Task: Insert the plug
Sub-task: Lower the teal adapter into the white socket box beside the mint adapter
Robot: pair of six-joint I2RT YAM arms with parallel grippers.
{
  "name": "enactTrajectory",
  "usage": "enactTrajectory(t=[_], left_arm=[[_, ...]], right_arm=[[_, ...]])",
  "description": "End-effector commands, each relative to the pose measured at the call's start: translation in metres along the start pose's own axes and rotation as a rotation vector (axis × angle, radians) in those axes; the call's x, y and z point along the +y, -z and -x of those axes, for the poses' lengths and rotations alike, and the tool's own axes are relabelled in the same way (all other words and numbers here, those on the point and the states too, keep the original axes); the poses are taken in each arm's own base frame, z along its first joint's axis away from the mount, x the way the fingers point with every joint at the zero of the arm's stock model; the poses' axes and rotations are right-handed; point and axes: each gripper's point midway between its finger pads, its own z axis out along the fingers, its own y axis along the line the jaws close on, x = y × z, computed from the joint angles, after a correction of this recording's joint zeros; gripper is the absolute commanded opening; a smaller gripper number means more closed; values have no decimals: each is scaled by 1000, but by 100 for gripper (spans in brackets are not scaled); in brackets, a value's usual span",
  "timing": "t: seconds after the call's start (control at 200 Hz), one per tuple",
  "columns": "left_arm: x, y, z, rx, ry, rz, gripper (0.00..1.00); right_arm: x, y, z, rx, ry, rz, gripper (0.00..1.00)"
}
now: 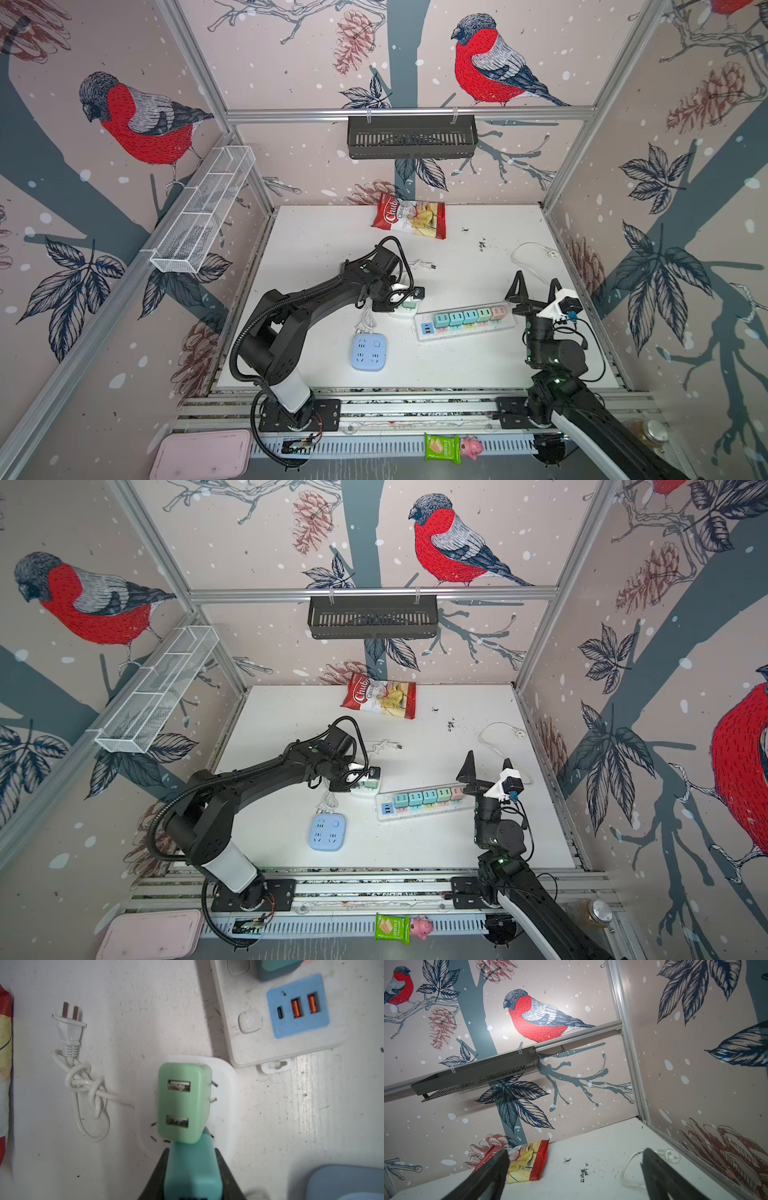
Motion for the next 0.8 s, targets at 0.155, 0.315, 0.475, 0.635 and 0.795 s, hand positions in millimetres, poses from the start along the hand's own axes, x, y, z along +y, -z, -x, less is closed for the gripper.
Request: enactTrajectory(t=[0.155,0.315,0.475,0.635,0.795], left_arm=[[-12,4,-17,83,10,-41,0],[-15,9,-14,73,-11,-33,0],[-18,7,-13,72,-18,-44,0],[-30,-7,-20,98,0,-121,0],[-40,-15,-19,85,13,-190,0]], right_arm=[[-13,17,-52,100,42,-5,100],[-13,17,-52,99,43,-3,100],[-13,18,-52,99,41,-5,100],[-14,18,-53,101,42,-6,100],[-14,18,-52,99,34,-6,100]])
